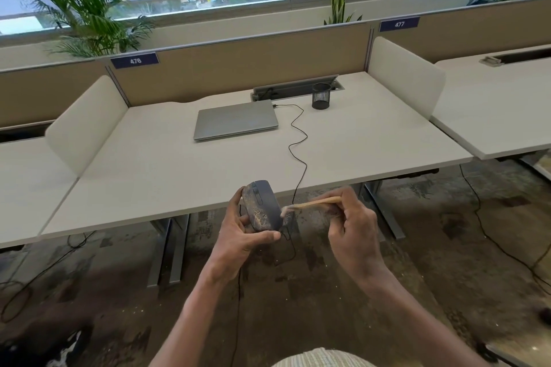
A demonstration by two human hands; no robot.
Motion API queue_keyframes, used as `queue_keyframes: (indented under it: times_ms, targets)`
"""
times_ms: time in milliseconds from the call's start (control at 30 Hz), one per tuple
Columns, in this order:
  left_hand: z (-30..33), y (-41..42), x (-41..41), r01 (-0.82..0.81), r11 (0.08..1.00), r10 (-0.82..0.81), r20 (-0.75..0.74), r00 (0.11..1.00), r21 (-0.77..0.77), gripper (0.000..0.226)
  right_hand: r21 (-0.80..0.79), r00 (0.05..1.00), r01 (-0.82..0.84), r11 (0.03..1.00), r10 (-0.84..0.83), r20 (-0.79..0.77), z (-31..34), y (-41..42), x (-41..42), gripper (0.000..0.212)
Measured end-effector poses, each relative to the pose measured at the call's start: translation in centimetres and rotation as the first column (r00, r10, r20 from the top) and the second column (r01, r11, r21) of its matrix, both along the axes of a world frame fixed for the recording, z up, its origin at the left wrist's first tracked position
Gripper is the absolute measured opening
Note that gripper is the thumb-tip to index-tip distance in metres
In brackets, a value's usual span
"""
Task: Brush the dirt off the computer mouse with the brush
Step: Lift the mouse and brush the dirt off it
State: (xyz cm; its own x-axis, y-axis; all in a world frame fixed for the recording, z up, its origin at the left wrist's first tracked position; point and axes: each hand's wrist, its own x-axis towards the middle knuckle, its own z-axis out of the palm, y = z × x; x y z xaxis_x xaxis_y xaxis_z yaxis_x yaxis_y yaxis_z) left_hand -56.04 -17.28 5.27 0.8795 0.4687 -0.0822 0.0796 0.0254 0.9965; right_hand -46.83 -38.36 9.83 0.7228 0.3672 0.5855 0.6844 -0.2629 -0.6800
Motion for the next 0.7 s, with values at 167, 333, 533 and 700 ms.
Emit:
queue_keyframes:
  times_ms: [167,333,533,700]
  targets:
    - [-0.5,0.4,0.1,0.011,1.0,-0.011,-0.007,1.0,-0.003,0.136,0.016,0.996,0.003,1.0,-0.002,-0.093,0.4,0.0,0.7,0.019]
    - [-0.1,0.6,0.0,0.008,1.0,-0.008,0.0,1.0,-0.014,0.139,0.043,0.971,-0.09,0.995,0.097,-0.221,0.2,-0.9,1.0,0.029]
    - [0.1,0.2,0.0,0.096,0.995,-0.096,-0.001,0.995,-0.034,0.133,0.13,0.952,-0.053,0.99,0.09,-0.294,2.0,1.1,3.4,0.028]
    - [0.5,0.0,-0.5,0.172,0.983,-0.173,-0.003,0.985,-0.062,0.128,0.133,0.926,0.013,0.991,0.038,-0.375,2.2,3.4,5.7,0.018]
